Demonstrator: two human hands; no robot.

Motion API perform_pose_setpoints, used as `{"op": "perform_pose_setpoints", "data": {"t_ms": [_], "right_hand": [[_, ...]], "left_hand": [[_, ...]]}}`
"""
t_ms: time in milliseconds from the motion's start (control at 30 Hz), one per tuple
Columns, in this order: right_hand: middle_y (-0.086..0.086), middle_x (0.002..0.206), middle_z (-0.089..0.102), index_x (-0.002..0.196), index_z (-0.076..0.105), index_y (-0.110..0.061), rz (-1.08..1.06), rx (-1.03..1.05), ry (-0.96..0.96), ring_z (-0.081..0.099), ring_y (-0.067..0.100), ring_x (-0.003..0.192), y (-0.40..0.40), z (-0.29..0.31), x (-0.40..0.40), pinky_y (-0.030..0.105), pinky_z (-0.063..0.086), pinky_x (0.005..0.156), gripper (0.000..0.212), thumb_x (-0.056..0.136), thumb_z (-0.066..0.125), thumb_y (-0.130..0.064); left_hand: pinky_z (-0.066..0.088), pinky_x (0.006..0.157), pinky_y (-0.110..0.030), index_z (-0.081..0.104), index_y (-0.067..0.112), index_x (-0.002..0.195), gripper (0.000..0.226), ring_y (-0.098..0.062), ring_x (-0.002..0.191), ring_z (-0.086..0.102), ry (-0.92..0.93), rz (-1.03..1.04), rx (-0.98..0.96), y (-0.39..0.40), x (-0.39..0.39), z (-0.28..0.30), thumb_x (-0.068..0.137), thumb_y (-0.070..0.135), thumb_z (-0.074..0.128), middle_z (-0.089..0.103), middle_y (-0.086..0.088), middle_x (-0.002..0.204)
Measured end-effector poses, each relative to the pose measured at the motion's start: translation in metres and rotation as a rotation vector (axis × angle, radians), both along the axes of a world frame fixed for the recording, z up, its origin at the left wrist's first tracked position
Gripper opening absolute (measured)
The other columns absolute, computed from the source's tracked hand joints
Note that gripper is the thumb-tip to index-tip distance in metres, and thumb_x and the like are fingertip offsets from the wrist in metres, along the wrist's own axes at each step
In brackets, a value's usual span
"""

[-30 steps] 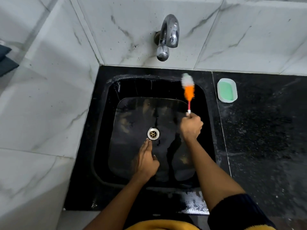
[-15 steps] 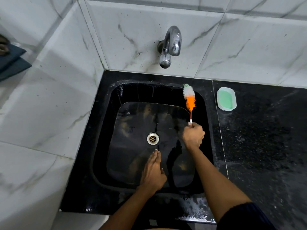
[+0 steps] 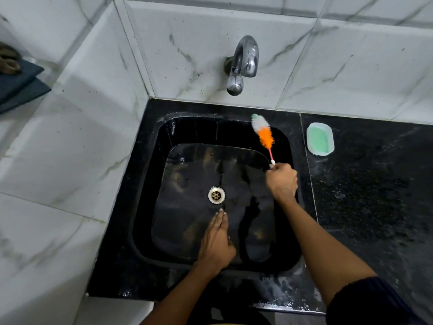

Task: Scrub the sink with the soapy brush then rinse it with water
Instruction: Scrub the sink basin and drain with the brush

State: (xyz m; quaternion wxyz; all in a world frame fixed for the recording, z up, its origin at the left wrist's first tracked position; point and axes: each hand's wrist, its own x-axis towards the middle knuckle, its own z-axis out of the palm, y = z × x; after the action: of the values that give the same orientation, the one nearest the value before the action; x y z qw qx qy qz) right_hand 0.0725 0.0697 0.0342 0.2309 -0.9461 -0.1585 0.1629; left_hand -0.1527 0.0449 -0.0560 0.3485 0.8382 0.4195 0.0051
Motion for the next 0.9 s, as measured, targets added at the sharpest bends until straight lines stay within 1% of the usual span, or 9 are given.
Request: {"op": "perform_pose_setpoints", "data": {"t_ms": [133,267,333,433,500,600,733,800,900], "right_hand": [[0.02,0.101,0.067,0.106,0.071,-0.014,-0.063,-0.11,-0.083,0.062,0.04,0.098,-0.048,0.014,0.028,0.04,0.049,0.083,0.028,0.086,0.054,-0.025],[0.017,0.103,0.066,0.107,0.07,-0.015,0.012,-0.242,-0.127,0.062,0.038,0.097,-0.079,0.024,0.035,0.038,0.047,0.079,0.029,0.086,0.055,-0.028],[0.016,0.1,0.066,0.103,0.07,-0.015,0.032,-0.273,-0.15,0.062,0.038,0.094,-0.087,0.029,0.037,0.038,0.047,0.076,0.028,0.085,0.055,-0.03],[0.016,0.099,0.066,0.103,0.07,-0.014,0.055,-0.285,-0.184,0.062,0.039,0.092,-0.088,0.038,0.036,0.039,0.048,0.076,0.03,0.086,0.055,-0.033],[0.016,0.099,0.065,0.104,0.068,-0.011,0.098,-0.315,-0.192,0.062,0.038,0.093,-0.084,0.044,0.034,0.039,0.048,0.075,0.029,0.087,0.055,-0.031],[0.016,0.1,0.065,0.104,0.066,-0.007,0.086,-0.319,-0.23,0.063,0.038,0.093,-0.078,0.058,0.039,0.038,0.048,0.075,0.031,0.084,0.056,-0.029],[0.016,0.102,0.065,0.105,0.063,-0.006,0.253,-0.47,-0.303,0.063,0.039,0.093,-0.076,0.08,0.045,0.039,0.048,0.074,0.035,0.088,0.054,-0.036],[0.018,0.102,0.066,0.104,0.064,-0.005,0.276,-0.488,-0.336,0.063,0.041,0.092,-0.08,0.087,0.045,0.041,0.049,0.076,0.039,0.09,0.052,-0.038],[0.017,0.103,0.064,0.106,0.062,-0.006,0.33,-0.56,-0.333,0.062,0.04,0.092,-0.09,0.091,0.045,0.04,0.048,0.075,0.032,0.089,0.051,-0.031]], "left_hand": [[0.007,0.122,-0.02,0.015,0.011,0.158,0.076,-0.015,0.154,0.006,-0.02,-0.038,0.023,-0.001,0.001,-0.003,0.089,0.015,0.048,0.007,-0.001,0.167],[0.001,0.119,-0.017,0.013,0.011,0.158,0.077,-0.013,0.154,0.004,-0.034,-0.074,0.045,-0.003,-0.001,-0.003,0.089,0.016,0.048,0.004,0.001,0.167],[0.002,0.119,-0.017,0.013,0.011,0.158,0.078,-0.013,0.154,0.004,-0.032,-0.083,0.054,-0.003,-0.001,-0.002,0.089,0.016,0.048,0.004,0.0,0.167],[0.006,0.121,-0.02,0.012,0.011,0.158,0.077,-0.013,0.154,0.002,-0.037,-0.087,0.052,-0.003,0.0,-0.001,0.09,0.016,0.048,0.003,0.001,0.167],[0.007,0.121,-0.021,0.012,0.012,0.158,0.077,-0.013,0.154,0.002,-0.047,-0.079,0.045,-0.003,0.0,0.0,0.091,0.016,0.048,0.002,0.002,0.167],[0.009,0.123,-0.022,0.012,0.012,0.158,0.077,-0.012,0.154,0.002,-0.058,-0.07,0.044,-0.003,-0.001,0.001,0.09,0.016,0.049,0.003,0.002,0.167],[0.009,0.123,-0.023,0.01,0.012,0.159,0.079,-0.012,0.154,-0.001,-0.055,-0.08,0.034,-0.004,-0.001,0.001,0.09,0.015,0.049,-0.001,0.003,0.167],[0.013,0.124,-0.025,0.009,0.012,0.159,0.079,-0.011,0.154,-0.002,-0.06,-0.087,0.028,-0.004,-0.001,0.001,0.09,0.014,0.049,-0.002,0.003,0.167],[0.018,0.124,-0.028,0.009,0.012,0.159,0.079,-0.012,0.154,-0.002,-0.05,-0.102,0.026,-0.005,-0.001,0.003,0.091,0.015,0.049,-0.003,0.003,0.167]]}}
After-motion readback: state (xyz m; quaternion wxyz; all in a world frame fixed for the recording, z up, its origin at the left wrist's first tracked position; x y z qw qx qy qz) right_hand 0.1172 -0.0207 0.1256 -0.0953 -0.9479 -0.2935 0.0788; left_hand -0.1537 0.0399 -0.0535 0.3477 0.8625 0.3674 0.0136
